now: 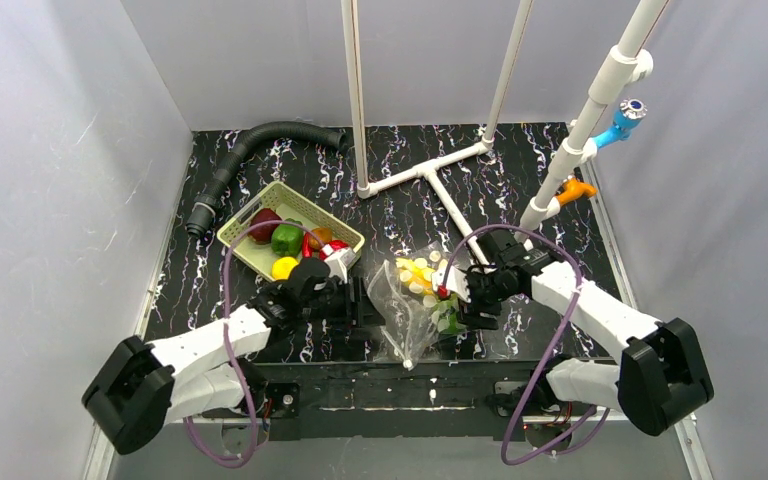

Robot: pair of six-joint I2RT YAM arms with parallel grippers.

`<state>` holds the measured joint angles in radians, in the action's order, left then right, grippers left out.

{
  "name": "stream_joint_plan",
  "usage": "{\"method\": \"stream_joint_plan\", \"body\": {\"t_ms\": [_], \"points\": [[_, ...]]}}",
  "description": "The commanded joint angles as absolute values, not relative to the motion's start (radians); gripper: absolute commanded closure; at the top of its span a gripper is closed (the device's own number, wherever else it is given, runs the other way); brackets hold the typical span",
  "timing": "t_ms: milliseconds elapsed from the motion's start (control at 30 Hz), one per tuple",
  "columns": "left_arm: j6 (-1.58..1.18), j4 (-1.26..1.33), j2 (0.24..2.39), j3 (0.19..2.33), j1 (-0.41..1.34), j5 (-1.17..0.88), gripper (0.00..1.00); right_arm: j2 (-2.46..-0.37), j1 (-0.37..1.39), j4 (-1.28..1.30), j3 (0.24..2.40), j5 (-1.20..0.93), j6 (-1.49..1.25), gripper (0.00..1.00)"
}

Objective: Open the zip-top bag and remove the fake food
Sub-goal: Place the fake vegetable in the bin, then pick up the fake fruit from the zipper food storage bag.

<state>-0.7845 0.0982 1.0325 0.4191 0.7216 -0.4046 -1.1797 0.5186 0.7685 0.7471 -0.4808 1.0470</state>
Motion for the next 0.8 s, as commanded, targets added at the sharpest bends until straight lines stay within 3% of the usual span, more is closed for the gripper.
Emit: {"method": "stream_joint_plan", "body": {"t_ms": [0,233,367,500,600,767], "points": [[-0.801,0.221,1.131,0.446,0.774,-0.352,0.50,-1.213,0.549,0.683,0.723,-0.387,1.054,0.29],[-0.795,0.296,1.215,0.463,0.800,-0.362,0.53,-1.227,0.574,0.626,0.720,-0.427,0.989,0.53],[-0.746,0.128,1.043,0.477,0.802,-0.288,0.52,-1.243,0.574,0.579,0.724,-0.459,0.916,0.80],[-0.695,-0.109,0.864,0.500,0.801,-0.227,0.44,-1.268,0.573,0.546,0.727,-0.477,0.865,0.98],[-0.671,-0.094,0.812,0.467,0.800,-0.278,0.34,-1.280,0.575,0.538,0.740,-0.514,0.833,0.99],[-0.687,0.155,0.940,0.424,0.801,-0.409,0.37,-1.313,0.575,0.534,0.766,-0.560,0.793,0.99]]}}
